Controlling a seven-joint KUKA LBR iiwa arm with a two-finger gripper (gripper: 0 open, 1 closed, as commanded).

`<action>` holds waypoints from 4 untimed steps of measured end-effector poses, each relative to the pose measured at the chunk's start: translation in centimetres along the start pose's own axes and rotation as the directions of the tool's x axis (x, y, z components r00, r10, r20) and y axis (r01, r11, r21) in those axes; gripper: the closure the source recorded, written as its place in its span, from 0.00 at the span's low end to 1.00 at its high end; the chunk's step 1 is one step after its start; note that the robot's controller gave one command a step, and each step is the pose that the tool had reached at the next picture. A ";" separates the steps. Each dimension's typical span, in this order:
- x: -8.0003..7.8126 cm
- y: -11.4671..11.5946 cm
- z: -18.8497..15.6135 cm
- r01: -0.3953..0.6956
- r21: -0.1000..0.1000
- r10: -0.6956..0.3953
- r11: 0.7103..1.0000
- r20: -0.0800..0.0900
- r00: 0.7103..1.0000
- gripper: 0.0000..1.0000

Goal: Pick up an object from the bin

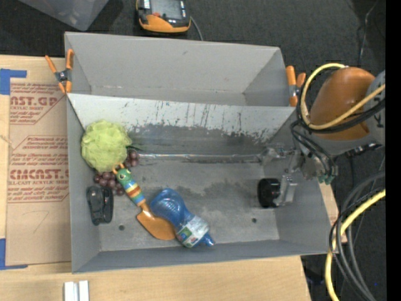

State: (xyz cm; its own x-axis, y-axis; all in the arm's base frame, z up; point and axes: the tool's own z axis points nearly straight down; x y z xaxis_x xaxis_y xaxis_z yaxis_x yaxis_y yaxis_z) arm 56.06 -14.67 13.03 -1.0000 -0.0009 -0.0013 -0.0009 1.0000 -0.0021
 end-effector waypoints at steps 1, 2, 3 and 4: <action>0.0 0.0 0.0 0.000 0.000 0.000 1.000 0.000 1.000 0.00; -0.8 -0.5 1.3 -0.241 -0.001 0.241 0.971 0.004 0.971 1.00; -0.8 -0.5 1.3 -0.241 0.000 0.241 0.970 0.004 0.970 1.00; -0.9 -0.1 -8.4 -0.227 -0.002 0.227 0.974 0.003 0.974 1.00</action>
Offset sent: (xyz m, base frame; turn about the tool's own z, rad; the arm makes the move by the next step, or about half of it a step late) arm 0.0069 -0.0063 -0.0134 0.2446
